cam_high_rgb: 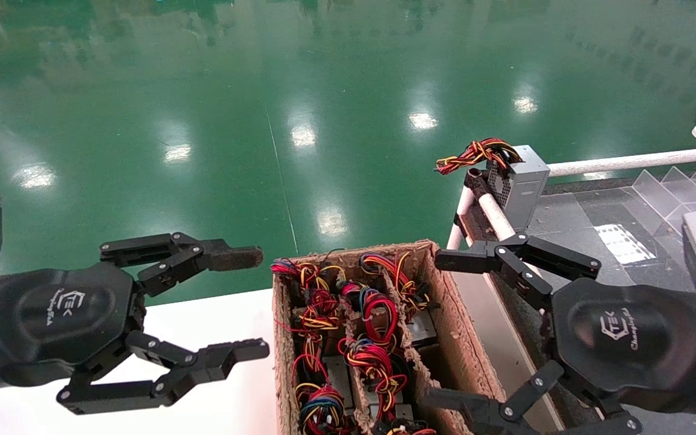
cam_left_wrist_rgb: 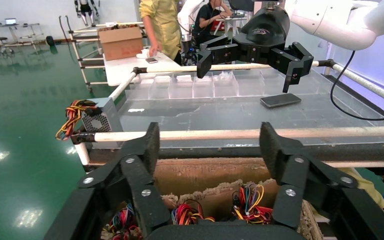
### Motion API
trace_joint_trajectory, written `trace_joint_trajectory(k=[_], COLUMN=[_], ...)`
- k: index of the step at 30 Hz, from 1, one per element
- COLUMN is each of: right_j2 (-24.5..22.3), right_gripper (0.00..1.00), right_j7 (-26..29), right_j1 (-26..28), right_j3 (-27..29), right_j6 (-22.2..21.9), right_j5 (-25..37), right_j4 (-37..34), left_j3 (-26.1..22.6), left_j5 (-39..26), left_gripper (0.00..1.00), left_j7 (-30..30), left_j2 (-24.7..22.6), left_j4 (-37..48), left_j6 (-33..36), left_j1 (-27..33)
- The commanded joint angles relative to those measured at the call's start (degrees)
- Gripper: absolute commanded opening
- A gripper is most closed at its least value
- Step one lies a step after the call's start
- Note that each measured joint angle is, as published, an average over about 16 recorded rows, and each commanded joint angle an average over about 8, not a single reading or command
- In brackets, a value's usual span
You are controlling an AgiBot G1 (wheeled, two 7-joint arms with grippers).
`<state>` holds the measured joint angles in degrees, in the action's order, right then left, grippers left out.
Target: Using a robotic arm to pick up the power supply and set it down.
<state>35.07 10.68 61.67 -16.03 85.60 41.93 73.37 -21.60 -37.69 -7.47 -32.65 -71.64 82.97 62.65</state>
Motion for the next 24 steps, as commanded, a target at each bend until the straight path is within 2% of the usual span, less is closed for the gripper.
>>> trace_joint_trajectory(k=[1, 24], right_j2=[0.00, 0.00], right_gripper=[1.00, 1.00], right_j7=[0.00, 0.00], right_j1=[0.00, 0.00], right_j3=[0.00, 0.00], right_j6=[0.00, 0.00], right_j5=[0.00, 0.00], right_j4=[0.00, 0.00], left_j3=[0.00, 0.00], left_j5=[0.00, 0.00], left_gripper=[0.00, 0.00], left_j7=[0.00, 0.00], left_j2=[0.00, 0.00], left_j4=[0.00, 0.00], left_j6=[0.00, 0.00], left_j1=[0.00, 0.00])
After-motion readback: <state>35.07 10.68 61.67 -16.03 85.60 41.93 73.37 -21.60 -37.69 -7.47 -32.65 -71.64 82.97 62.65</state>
